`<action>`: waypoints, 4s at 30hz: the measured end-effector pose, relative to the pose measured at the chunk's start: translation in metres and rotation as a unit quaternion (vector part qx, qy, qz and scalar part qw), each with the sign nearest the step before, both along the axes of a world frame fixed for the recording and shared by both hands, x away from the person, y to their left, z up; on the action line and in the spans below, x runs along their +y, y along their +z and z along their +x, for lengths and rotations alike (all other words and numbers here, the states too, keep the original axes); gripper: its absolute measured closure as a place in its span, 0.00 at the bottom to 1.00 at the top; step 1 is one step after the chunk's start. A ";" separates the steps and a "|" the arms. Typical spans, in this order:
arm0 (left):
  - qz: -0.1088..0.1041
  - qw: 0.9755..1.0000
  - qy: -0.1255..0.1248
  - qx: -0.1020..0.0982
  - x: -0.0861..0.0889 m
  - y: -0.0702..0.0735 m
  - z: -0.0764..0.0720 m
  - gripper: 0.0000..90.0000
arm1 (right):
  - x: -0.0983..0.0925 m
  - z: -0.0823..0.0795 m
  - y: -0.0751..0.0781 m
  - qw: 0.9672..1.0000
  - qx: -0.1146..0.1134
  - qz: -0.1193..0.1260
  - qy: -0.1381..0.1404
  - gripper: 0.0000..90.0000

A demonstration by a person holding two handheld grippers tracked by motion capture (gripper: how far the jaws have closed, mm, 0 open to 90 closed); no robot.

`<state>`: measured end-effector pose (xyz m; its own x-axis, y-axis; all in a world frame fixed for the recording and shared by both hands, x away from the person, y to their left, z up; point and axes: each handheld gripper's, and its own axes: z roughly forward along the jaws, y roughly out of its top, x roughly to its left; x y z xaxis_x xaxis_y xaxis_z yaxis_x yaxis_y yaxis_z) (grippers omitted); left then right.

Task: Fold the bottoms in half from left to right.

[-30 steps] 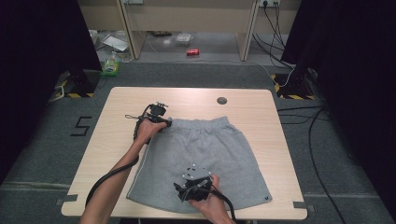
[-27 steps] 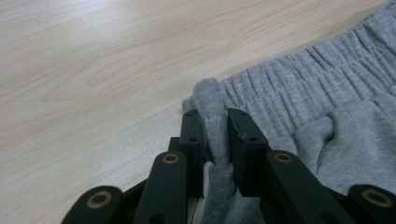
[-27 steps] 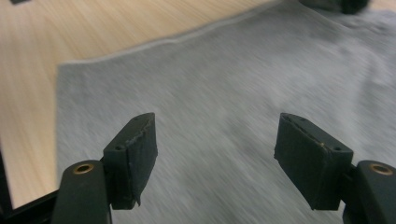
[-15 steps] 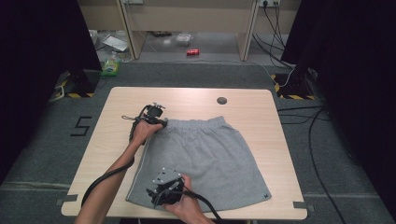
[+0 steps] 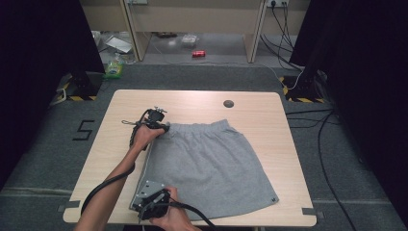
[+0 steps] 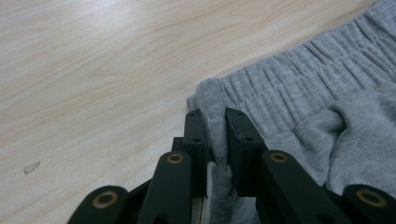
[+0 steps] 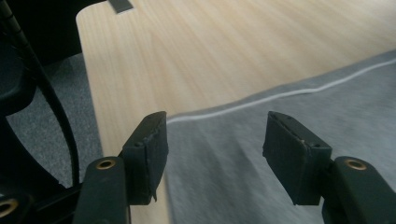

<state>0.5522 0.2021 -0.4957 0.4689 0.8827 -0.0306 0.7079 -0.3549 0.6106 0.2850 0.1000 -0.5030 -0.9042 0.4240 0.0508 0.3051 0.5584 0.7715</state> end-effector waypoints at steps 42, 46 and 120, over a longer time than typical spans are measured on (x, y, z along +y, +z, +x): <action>-0.060 0.998 0.005 0.003 -0.014 0.055 0.003 0.90 | -0.042 0.010 0.021 0.997 0.025 0.071 -0.025 0.93; -0.064 0.998 -0.004 -0.003 -0.035 0.077 0.003 0.90 | -0.089 0.010 0.045 0.991 0.010 0.116 -0.062 0.93; -0.090 0.995 -0.027 0.028 -0.127 0.059 0.015 0.48 | -0.374 -0.023 0.027 0.923 -0.033 0.059 -0.379 0.63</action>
<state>0.5675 0.0755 -0.4362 0.5085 0.8342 -0.2134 0.7257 -0.2818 0.6277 0.2622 -0.2743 -0.4764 -0.3529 0.9312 0.0915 0.5237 0.1156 0.8440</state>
